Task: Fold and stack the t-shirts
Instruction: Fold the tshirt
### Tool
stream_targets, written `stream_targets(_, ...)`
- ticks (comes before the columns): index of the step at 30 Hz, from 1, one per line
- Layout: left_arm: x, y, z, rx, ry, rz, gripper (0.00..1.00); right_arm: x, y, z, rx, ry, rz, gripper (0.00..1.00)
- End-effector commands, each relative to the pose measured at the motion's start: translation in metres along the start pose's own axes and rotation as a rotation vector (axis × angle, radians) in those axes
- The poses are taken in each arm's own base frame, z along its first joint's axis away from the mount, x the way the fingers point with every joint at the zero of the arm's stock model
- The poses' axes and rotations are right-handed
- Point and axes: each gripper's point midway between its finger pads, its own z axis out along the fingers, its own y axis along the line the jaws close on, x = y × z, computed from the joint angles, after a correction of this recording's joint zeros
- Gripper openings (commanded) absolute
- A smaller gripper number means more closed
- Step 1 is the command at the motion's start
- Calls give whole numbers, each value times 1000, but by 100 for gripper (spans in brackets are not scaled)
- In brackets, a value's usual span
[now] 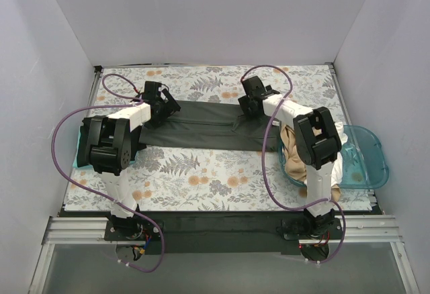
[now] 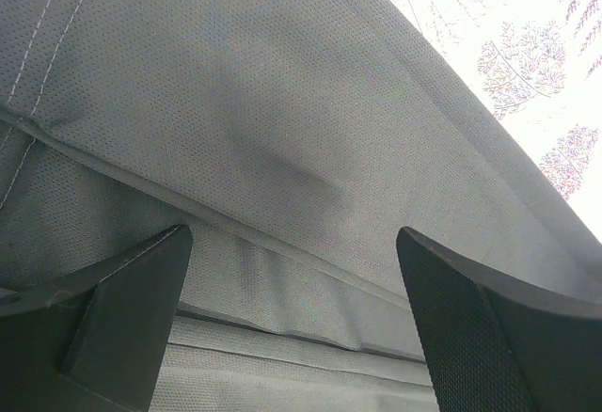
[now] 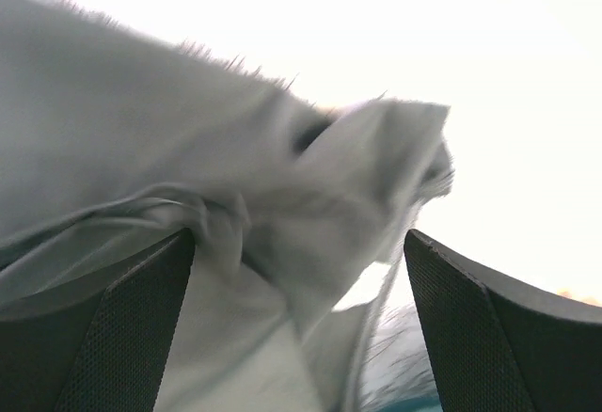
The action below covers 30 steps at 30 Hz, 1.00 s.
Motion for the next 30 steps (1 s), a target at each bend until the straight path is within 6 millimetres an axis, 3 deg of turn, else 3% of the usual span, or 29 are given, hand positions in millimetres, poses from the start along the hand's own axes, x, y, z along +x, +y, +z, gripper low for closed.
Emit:
stream_targets(1, 22, 41, 5, -141, 52, 17, 91, -36, -36, -1, 167, -51, -72, 98)
stream_targets(7, 20, 40, 4, -141, 48, 17, 92, -81, -52, -13, 229, -129, -108, 98)
stream_targets(10, 20, 37, 1, -129, 51, 17, 92, -84, -48, -24, 184, -155, -56, 98)
stream_targets(12, 16, 31, -4, -108, 44, 14, 92, -77, -43, -42, 121, -172, -11, 98)
stream_targets(15, 7, 16, -15, -56, 30, 8, 92, -61, -11, -73, -102, -203, 146, 98)
stream_targets(16, 3, 10, -19, -40, 20, 11, 92, -57, 12, -84, -243, -204, 201, 98)
stream_targets(17, 0, 5, -22, -29, 9, 16, 92, -55, 18, -102, -310, -228, 234, 98)
stream_targets(19, -6, 1, -27, -23, -11, 16, 92, -24, 45, -104, -443, -183, 301, 98)
stream_targets(20, -9, 3, -27, -36, -26, 17, 93, -20, 49, -110, -473, -192, 322, 98)
stream_targets(21, -10, 5, -23, -50, -29, 17, 93, 1, 59, -106, -509, -146, 330, 98)
stream_targets(24, -8, 10, -16, -75, -21, 25, 93, 29, 73, -102, -557, -77, 357, 98)
stream_targets(30, 19, 28, 4, -121, 64, 17, 93, 44, 89, -78, -594, 4, 355, 98)
